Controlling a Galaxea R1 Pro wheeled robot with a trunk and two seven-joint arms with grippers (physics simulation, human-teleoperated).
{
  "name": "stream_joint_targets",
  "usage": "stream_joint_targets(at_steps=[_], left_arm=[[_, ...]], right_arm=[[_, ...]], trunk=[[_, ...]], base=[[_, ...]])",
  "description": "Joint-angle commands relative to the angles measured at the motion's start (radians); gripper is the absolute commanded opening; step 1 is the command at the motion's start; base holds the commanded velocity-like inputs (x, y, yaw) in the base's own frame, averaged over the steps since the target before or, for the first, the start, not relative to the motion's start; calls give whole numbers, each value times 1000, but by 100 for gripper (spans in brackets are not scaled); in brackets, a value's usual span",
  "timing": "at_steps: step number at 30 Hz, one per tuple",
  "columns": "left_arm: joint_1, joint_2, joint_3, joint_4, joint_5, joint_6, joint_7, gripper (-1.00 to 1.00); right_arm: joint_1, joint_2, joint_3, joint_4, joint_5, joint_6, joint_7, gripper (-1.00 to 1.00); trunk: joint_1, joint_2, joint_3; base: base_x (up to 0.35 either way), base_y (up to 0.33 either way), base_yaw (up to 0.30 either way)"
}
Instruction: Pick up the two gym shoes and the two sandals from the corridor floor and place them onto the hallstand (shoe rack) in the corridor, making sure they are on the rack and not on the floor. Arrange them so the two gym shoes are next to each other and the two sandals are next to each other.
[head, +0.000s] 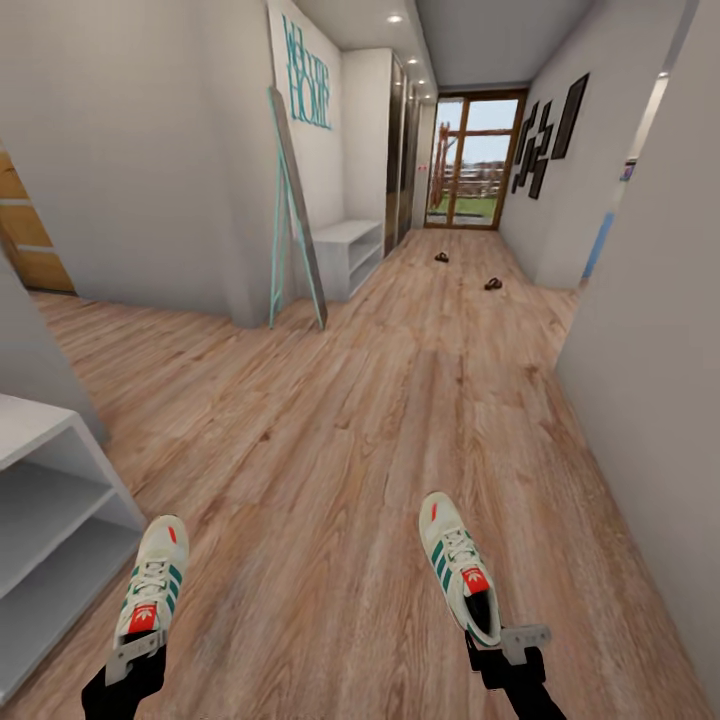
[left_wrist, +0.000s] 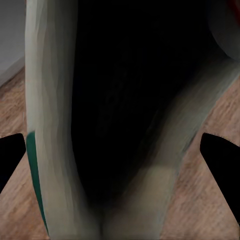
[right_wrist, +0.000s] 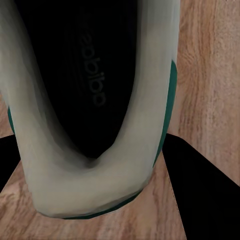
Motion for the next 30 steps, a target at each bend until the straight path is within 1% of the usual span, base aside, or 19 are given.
stream_joint_targets(at_steps=[1, 20, 24, 30], left_arm=[[-1, -1, 9, -2, -7, -3, -8, -100], [-1, -1, 9, -2, -3, -3, -8, -100], [-1, -1, 9, -2, -3, -3, -8, -100], [-1, -1, 10, -2, -3, -3, -8, -100]], right_arm=[[0, -1, 1, 1, 7, -3, -2, -100], [0, -1, 1, 2, 7, -3, -1, -100], [0, -1, 1, 2, 7, -2, -1, -100], [0, -1, 1, 2, 7, -2, -1, -100]], trunk=[[0, 0, -1], [0, 0, -1], [0, 0, -1], [0, 0, -1]], base=[[0, -268, 279], [0, -258, 279], [0, -122, 279], [0, -15, 279]])
